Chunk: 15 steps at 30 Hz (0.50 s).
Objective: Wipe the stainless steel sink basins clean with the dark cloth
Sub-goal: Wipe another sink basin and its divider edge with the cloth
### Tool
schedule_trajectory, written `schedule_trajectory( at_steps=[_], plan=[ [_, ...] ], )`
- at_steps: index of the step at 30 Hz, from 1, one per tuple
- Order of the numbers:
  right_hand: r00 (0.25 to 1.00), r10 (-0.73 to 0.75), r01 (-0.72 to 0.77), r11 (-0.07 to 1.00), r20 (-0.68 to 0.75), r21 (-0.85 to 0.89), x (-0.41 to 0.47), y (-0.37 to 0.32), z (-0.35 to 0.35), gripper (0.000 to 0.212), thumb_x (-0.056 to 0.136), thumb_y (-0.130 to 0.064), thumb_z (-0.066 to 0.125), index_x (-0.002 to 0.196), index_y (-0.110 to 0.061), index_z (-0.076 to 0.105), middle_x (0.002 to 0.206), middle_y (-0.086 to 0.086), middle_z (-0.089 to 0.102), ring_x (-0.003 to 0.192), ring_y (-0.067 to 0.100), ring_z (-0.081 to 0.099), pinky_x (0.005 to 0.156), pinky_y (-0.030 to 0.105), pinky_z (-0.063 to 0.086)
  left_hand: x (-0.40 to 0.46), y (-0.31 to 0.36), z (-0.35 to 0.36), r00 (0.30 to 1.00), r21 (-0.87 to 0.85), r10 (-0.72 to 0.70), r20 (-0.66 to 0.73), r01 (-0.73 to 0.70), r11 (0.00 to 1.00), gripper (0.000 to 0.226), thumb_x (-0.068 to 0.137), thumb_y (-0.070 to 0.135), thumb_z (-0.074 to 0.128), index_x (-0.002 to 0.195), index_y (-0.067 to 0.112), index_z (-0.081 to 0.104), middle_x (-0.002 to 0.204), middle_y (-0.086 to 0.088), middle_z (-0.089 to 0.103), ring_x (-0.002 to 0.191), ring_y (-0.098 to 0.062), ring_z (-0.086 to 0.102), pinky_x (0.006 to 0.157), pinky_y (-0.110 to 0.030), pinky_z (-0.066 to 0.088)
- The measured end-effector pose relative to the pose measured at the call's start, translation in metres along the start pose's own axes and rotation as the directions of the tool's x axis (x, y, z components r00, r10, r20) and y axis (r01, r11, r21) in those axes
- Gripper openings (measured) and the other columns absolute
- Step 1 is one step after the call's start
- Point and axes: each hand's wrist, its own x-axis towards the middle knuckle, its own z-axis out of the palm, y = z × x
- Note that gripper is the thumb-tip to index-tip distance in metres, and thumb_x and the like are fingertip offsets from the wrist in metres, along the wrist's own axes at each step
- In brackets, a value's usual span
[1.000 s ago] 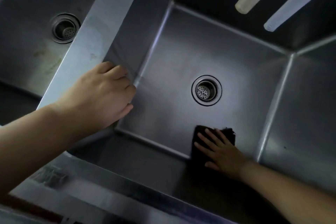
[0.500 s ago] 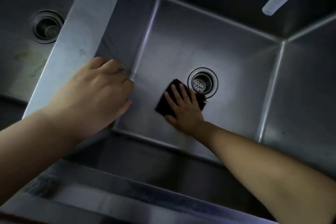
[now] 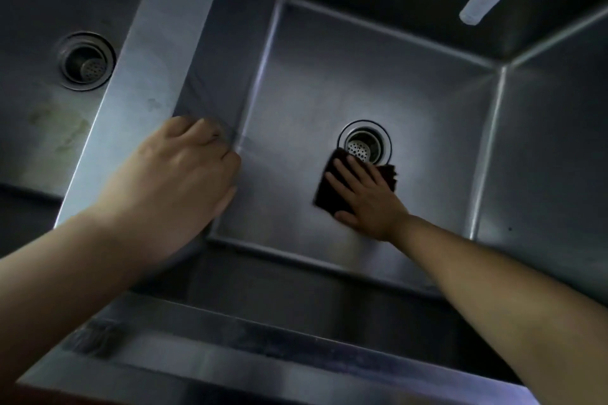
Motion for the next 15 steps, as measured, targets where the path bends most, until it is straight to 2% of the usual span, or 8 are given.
schedule_trajectory(
  at_steps=[2,4,6,8,10,11,15],
  plan=[
    [0.996,0.087,-0.086,0.996,0.036,-0.007,-0.039,0.029,0.006,0.073,0.091,-0.051,0.044,0.147,-0.015,0.015,0.155,0.013,0.012,0.142,0.038,0.004,0.115,0.051,0.006,0.000,0.000,0.000,1.000,-0.010,-0.001,-0.011,0.001,1.000,0.020,0.083,0.030,0.048,0.077,0.014,0.060,0.079,-0.008,0.063,0.093,-0.034,0.057,0.078,-0.044,0.040],
    [0.976,0.180,-0.177,0.984,0.122,-0.036,-0.074,0.053,0.015,0.079,0.091,-0.050,0.048,0.145,-0.017,0.003,0.156,0.013,0.005,0.142,0.036,-0.005,0.115,0.048,-0.002,0.000,-0.001,-0.001,0.999,-0.040,-0.011,-0.039,0.009,0.999,0.019,0.084,0.028,0.048,0.077,0.015,0.059,0.079,-0.008,0.063,0.094,-0.033,0.058,0.078,-0.045,0.040],
    [0.942,0.260,-0.243,0.964,0.210,-0.106,-0.095,0.061,0.019,0.075,0.092,-0.057,0.032,0.145,-0.017,-0.003,0.156,0.011,-0.003,0.141,0.033,-0.015,0.114,0.045,-0.009,0.002,-0.002,0.000,0.998,-0.076,-0.012,-0.069,0.007,0.997,0.020,0.086,0.026,0.047,0.076,0.015,0.059,0.079,-0.008,0.063,0.095,-0.033,0.059,0.078,-0.046,0.041],
    [0.932,0.283,-0.267,0.959,0.226,-0.097,-0.098,0.055,0.018,0.077,0.088,-0.061,0.014,0.146,-0.011,0.012,0.155,0.016,0.006,0.141,0.037,-0.004,0.114,0.051,0.003,0.003,-0.003,0.000,0.996,-0.097,-0.015,-0.091,0.006,0.995,0.021,0.087,0.025,0.048,0.075,0.015,0.061,0.079,-0.009,0.064,0.097,-0.033,0.060,0.078,-0.046,0.042],
    [0.949,0.248,-0.238,0.969,0.195,-0.073,-0.089,0.044,0.014,0.079,0.091,-0.061,0.007,0.143,-0.005,0.031,0.149,0.024,0.027,0.137,0.046,0.020,0.107,0.060,0.022,0.003,-0.004,0.001,0.995,-0.106,-0.012,-0.104,0.001,0.994,0.021,0.087,0.024,0.048,0.074,0.014,0.062,0.079,-0.008,0.065,0.097,-0.033,0.060,0.077,-0.046,0.042],
    [0.962,0.212,-0.202,0.977,0.170,-0.074,-0.083,0.038,0.013,0.077,0.093,-0.058,0.007,0.140,-0.004,0.037,0.146,0.026,0.033,0.134,0.048,0.027,0.103,0.064,0.026,0.003,-0.004,0.002,0.994,-0.110,-0.008,-0.105,-0.004,0.994,0.022,0.088,0.023,0.048,0.074,0.014,0.062,0.078,-0.008,0.065,0.096,-0.033,0.060,0.077,-0.046,0.042],
    [0.999,0.016,-0.012,0.996,0.048,-0.086,-0.042,-0.004,0.012,0.068,0.090,-0.051,0.035,0.143,-0.010,0.035,0.149,0.023,0.031,0.136,0.047,0.025,0.105,0.065,0.019,0.003,-0.005,0.003,0.995,-0.111,-0.001,-0.099,-0.010,0.994,0.022,0.088,0.022,0.047,0.075,0.015,0.063,0.079,-0.008,0.065,0.095,-0.033,0.060,0.077,-0.046,0.042]
  ],
)
